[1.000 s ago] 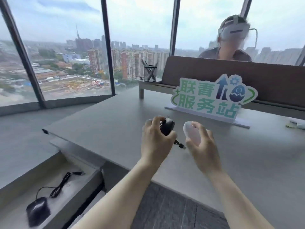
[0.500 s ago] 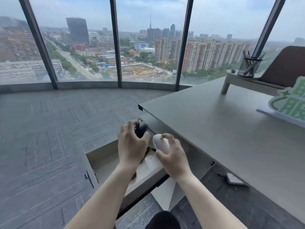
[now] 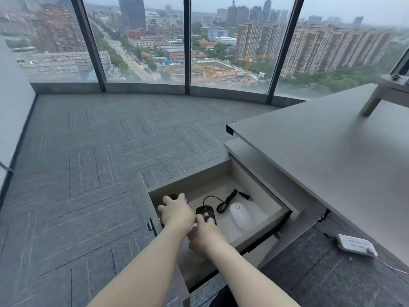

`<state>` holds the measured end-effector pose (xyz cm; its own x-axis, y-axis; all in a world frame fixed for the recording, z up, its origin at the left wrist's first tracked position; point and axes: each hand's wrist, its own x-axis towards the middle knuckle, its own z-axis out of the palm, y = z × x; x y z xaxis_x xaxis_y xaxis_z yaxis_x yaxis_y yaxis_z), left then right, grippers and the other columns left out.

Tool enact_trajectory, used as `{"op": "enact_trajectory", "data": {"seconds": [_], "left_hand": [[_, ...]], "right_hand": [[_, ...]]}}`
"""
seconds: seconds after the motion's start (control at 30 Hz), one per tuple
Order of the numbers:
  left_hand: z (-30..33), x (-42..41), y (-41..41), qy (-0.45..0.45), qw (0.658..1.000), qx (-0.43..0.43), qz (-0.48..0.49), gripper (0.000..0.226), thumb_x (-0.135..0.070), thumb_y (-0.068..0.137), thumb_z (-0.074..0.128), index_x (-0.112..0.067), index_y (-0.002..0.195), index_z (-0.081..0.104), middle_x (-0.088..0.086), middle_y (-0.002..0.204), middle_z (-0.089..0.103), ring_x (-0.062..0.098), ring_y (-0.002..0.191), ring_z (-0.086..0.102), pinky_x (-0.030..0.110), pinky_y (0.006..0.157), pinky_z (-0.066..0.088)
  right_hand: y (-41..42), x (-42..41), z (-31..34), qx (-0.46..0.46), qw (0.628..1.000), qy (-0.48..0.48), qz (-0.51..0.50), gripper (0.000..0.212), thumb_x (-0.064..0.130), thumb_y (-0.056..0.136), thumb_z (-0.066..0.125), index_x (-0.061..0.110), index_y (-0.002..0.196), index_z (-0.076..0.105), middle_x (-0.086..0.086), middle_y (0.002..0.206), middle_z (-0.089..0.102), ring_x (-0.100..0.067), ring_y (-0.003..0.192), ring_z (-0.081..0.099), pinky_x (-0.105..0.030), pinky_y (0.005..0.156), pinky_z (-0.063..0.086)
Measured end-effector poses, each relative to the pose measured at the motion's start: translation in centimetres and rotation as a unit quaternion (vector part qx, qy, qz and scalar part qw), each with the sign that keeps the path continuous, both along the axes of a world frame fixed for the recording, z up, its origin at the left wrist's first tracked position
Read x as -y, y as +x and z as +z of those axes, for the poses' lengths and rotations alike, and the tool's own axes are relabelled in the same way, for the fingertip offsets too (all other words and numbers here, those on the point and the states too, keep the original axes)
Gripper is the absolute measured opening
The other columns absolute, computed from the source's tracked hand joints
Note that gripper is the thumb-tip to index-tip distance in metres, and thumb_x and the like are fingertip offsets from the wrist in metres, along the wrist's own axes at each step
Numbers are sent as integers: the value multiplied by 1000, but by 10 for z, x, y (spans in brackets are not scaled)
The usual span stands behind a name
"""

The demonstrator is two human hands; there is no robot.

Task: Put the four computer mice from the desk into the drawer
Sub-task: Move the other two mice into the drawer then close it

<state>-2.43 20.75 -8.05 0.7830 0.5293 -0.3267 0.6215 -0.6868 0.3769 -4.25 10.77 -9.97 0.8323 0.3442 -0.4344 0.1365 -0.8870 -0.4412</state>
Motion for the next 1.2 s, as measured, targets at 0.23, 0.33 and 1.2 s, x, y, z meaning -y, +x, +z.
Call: {"op": "enact_trajectory", "data": {"seconds": [0.23, 0.33, 1.2], "left_hand": [[-30, -8, 20, 8, 994, -105, 0, 62, -38, 84, 66, -19, 138, 41, 18, 139, 30, 43, 123, 41, 45, 93, 48], [-31, -9, 23, 2, 993, -119, 10, 64, -41, 88, 55, -12, 143, 38, 19, 144, 30, 48, 128, 39, 46, 102, 43], [-8, -11, -141, -306, 923, 206, 110, 46, -18, 88, 41, -23, 129, 59, 3, 118, 68, 26, 104, 62, 47, 91, 53]], "right_hand": [[7, 0, -23, 20, 992, -119, 28, 48, 28, 95, 48, 19, 138, 30, -17, 139, 43, -37, 126, 46, -43, 94, 42], [7, 4, -19, 21, 991, -129, 28, 51, 32, 95, 51, 19, 139, 30, -16, 140, 44, -35, 128, 43, -43, 96, 42], [-142, 62, 3, 151, 977, 148, -32, 62, 61, 78, 62, 31, 129, 41, 6, 122, 48, -15, 110, 51, -36, 85, 52]]}}
